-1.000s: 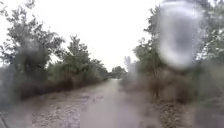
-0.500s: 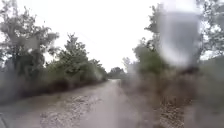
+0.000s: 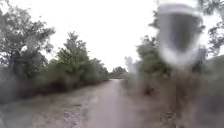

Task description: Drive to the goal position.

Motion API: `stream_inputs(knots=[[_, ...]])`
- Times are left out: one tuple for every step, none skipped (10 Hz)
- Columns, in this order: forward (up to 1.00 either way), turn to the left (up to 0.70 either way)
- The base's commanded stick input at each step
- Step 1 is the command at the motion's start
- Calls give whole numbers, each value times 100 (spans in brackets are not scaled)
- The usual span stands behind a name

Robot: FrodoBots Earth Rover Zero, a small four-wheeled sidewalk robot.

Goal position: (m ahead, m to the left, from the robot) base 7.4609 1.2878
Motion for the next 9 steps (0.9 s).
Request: stream_inputs(knots=[[70, 0], [70, 0], [70, 0], [70, 0], [70, 0], [70, 0], [70, 0], [70, 0], [70, 0]])
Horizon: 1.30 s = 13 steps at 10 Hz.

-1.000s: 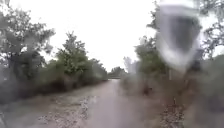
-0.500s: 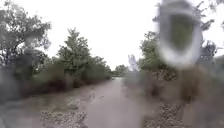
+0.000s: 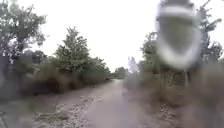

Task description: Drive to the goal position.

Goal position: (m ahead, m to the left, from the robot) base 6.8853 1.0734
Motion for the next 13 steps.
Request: stream_inputs(knots=[[70, 0], [70, 0], [70, 0], [70, 0], [70, 0], [70, 0], [70, 0], [70, 0], [70, 0], [70, 0], [70, 0], [70, 0], [70, 0]])
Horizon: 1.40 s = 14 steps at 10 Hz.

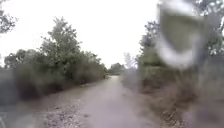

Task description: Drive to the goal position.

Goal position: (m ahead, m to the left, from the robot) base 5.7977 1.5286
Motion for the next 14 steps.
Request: stream_inputs(knots=[[70, 0], [70, 0], [70, 0], [70, 0], [70, 0], [70, 0], [70, 0], [70, 0], [70, 0], [70, 0], [70, 0], [70, 0], [70, 0], [70, 0]])
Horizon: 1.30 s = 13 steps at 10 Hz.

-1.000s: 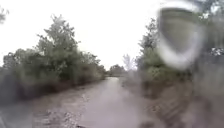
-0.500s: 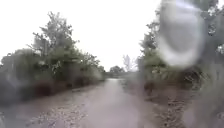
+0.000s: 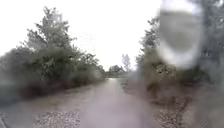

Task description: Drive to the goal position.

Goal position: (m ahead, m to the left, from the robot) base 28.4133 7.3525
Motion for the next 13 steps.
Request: stream_inputs(knots=[[70, 0], [70, 0], [70, 0], [70, 0], [70, 0], [70, 0], [70, 0], [70, 0], [70, 0], [70, 0], [70, 0], [70, 0], [70, 0]])
